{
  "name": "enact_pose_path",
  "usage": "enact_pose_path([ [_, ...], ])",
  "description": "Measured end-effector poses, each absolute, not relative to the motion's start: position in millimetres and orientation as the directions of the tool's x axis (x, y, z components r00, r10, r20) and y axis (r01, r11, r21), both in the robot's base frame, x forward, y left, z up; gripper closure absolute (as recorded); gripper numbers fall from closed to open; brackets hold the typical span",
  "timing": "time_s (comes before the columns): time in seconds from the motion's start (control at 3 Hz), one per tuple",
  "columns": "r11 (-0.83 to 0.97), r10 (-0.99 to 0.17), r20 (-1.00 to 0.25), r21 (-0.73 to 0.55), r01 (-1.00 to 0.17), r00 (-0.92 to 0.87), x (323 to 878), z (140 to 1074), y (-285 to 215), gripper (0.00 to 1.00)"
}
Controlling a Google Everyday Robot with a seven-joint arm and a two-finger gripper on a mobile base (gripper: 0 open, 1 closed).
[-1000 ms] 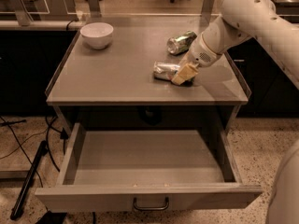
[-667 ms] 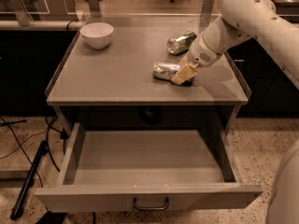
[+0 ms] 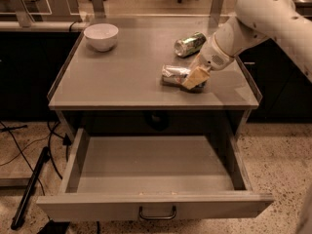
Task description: Place redbull can into top drawer
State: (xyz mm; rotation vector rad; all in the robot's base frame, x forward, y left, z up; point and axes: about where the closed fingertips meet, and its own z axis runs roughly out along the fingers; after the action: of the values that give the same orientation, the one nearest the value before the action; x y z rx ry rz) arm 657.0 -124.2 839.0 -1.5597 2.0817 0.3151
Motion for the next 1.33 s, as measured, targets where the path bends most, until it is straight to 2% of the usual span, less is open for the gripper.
enact_pose_path([
  [0.33, 0.317, -0.827, -0.528, -0.149, -0.937, -0.196, 629.9, 859.2, -132.2, 1.00],
  [0.67, 0.327, -0.827, -0.525, -0.157, -0.932, -0.202, 577.7, 873.3, -143.2, 1.00],
  [1.0, 0.319, -0.833, -0.518, -0.163, -0.933, -0.195, 568.4, 875.8, -144.4, 1.00],
  [1.33, 0.305, -0.838, -0.514, -0.161, -0.939, -0.184, 536.6, 884.2, -149.5, 1.00],
])
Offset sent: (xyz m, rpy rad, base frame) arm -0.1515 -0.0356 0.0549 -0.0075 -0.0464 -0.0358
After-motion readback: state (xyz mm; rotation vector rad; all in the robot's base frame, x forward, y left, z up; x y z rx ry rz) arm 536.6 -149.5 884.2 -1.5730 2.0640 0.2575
